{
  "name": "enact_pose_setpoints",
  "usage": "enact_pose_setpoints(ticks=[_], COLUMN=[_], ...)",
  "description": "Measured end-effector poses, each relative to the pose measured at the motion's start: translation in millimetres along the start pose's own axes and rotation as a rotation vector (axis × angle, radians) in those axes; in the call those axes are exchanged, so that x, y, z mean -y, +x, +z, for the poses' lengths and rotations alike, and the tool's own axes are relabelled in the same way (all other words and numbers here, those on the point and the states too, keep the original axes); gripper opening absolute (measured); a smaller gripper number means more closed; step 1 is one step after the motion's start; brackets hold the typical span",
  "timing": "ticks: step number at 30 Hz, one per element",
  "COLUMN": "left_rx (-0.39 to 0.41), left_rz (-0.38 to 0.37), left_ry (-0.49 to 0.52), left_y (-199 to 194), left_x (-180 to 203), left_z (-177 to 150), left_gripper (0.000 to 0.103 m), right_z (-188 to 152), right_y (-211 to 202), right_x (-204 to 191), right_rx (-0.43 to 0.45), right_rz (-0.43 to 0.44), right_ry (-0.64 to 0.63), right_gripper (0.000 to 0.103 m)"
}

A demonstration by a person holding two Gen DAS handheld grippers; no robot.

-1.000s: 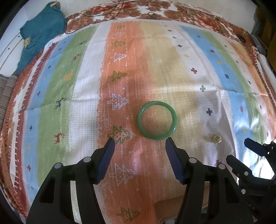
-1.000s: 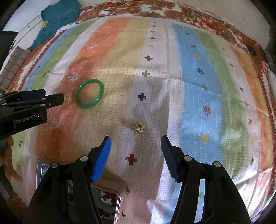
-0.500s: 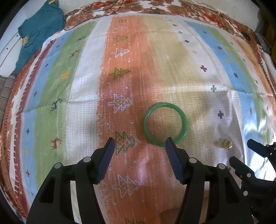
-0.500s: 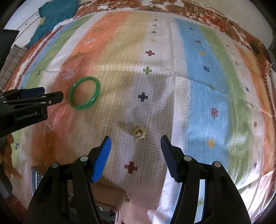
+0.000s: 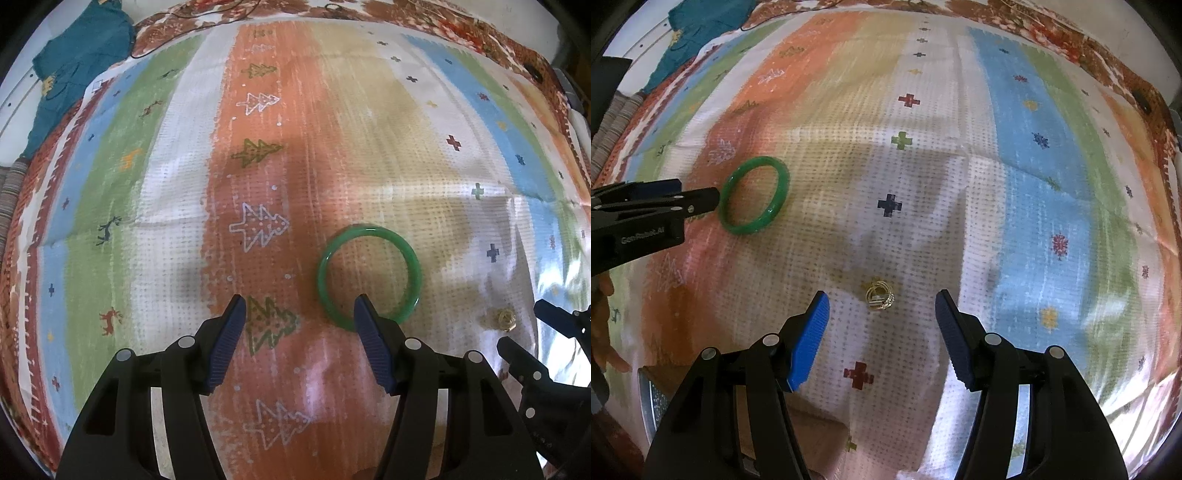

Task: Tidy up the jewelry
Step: 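Move the left gripper to the green bangle while the right gripper approaches the gold ring, then grasp the green bangle rim with the left gripper while the right gripper grasps the gold ring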

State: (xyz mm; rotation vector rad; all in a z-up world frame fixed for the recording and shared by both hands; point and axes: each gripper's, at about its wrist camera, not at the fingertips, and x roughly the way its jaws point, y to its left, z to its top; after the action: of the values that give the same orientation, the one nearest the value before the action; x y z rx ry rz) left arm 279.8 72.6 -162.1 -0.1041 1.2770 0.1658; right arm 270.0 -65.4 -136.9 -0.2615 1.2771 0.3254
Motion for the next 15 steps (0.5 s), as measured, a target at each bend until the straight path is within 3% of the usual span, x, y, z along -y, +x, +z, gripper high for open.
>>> enact_pose_setpoints(ticks=[6,8,11,13,15], left_rx=[-0.022,-0.026,-0.033,-0.023,-0.016], left_rz=[-0.018,-0.023,-0.024,-0.027,-0.028], left_ry=[0.007,0.003,0.003,0.012,0.008], left_y=[12.5,14.8,19.6,21.7,22.3], left_x=[5.1,5.0,3.5,2.7,1.7], left_z=[3.6,4.0,4.3,5.0,5.2], left_gripper=[0.061,0.061,0.055,0.043,0.041], right_z=[2.4,2.4,4.2,5.2,5.6], right_y=[7.0,10.5,15.1,17.1,18.2], right_x=[-1.5,-1.7,-1.2,-0.7,-0.1], right_rx=[-0.015,-0.028,-0.036,-0.036,-0.035], right_rz=[0.012,0.003,0.006,0.006,0.008], right_ry=[-0.003,-0.006,-0.005,-0.003,0.002], right_gripper=[0.059,0.053,0.049,0.046,0.040])
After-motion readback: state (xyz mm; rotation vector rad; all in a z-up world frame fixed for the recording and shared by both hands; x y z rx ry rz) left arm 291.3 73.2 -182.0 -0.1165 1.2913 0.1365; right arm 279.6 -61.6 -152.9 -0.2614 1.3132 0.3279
